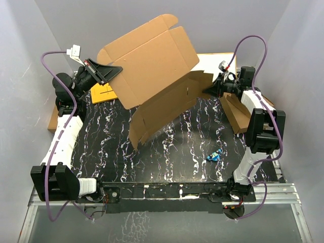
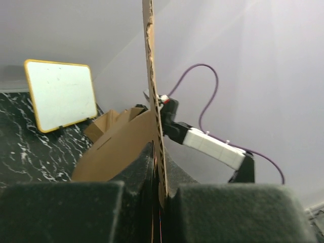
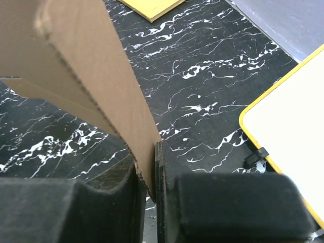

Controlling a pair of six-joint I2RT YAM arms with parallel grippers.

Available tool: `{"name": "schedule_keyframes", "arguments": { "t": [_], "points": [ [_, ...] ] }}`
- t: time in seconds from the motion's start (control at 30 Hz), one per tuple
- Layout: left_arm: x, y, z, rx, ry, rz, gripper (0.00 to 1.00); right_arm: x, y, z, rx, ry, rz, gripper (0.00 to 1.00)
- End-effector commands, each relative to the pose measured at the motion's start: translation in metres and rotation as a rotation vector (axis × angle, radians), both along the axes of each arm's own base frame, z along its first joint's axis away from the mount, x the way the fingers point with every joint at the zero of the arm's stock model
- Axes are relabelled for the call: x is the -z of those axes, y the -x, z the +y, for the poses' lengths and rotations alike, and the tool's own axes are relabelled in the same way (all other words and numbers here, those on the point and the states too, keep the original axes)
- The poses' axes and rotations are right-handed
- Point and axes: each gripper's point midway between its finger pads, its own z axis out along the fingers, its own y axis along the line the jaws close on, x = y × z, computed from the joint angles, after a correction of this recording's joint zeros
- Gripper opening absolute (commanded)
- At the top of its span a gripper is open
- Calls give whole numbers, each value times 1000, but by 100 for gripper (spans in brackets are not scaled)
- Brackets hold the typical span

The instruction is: Fold the paper box

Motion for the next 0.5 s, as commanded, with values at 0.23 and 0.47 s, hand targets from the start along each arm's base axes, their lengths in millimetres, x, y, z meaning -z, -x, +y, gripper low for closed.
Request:
{"name": "schedule_keyframes", "arguments": {
  "t": [0.23, 0.47],
  "points": [
    [9, -10, 22, -218, -353, -303, 0, -34, 55, 1, -37, 55, 186, 9],
    [35, -8, 36, -286, -575, -388, 0, -27, 83, 5, -78, 44, 418, 8]
  ]
}}
